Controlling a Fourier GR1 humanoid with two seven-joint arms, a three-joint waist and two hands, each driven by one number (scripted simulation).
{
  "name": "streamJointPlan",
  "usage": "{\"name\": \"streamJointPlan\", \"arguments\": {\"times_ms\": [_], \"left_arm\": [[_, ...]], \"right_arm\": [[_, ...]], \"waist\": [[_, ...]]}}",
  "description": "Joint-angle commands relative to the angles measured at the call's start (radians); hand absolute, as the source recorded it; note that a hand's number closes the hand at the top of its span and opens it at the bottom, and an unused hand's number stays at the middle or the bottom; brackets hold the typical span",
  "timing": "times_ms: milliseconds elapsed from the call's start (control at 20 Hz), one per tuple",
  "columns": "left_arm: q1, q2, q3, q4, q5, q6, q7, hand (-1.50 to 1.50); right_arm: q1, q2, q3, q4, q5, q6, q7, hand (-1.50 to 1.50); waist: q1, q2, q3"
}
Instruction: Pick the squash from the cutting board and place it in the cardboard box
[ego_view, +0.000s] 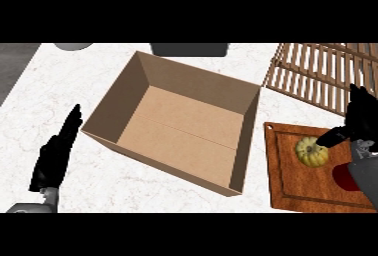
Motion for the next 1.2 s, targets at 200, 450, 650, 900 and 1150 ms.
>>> {"name": "streamJointPlan", "arguments": {"times_ms": [200, 450, 650, 900, 1150], "left_arm": [[0.023, -0.015, -0.01, 0.02, -0.019, -0.002, -0.041, 0.0], [-0.02, -0.026, -0.006, 0.015, -0.029, 0.007, 0.005, 0.0], [0.027, -0.03, -0.002, -0.007, -0.032, 0.01, -0.021, 0.0], [0.044, -0.033, 0.011, 0.003, -0.024, -0.001, -0.033, 0.0], [-0.027, -0.033, 0.03, 0.044, -0.023, -0.016, -0.018, 0.0]], "right_arm": [[-0.132, 0.132, 0.047, -0.05, -0.119, 0.411, 0.38, -1.5], [-0.13, 0.171, 0.05, -0.044, -0.104, 0.423, 0.453, -1.5], [-0.128, 0.175, 0.031, -0.023, -0.065, 0.418, 0.463, -1.5], [-0.077, 0.203, 0.021, -0.01, -0.026, 0.42, 0.467, -1.5], [-0.059, 0.214, -0.013, 0.039, 0.014, 0.4, 0.406, -1.5]], "waist": [[0.006, 0.006, 0.006], [-0.003, 0.007, 0.007], [0.002, 0.006, 0.007], [-0.002, 0.007, 0.007], [-0.005, 0.01, 0.008]]}}
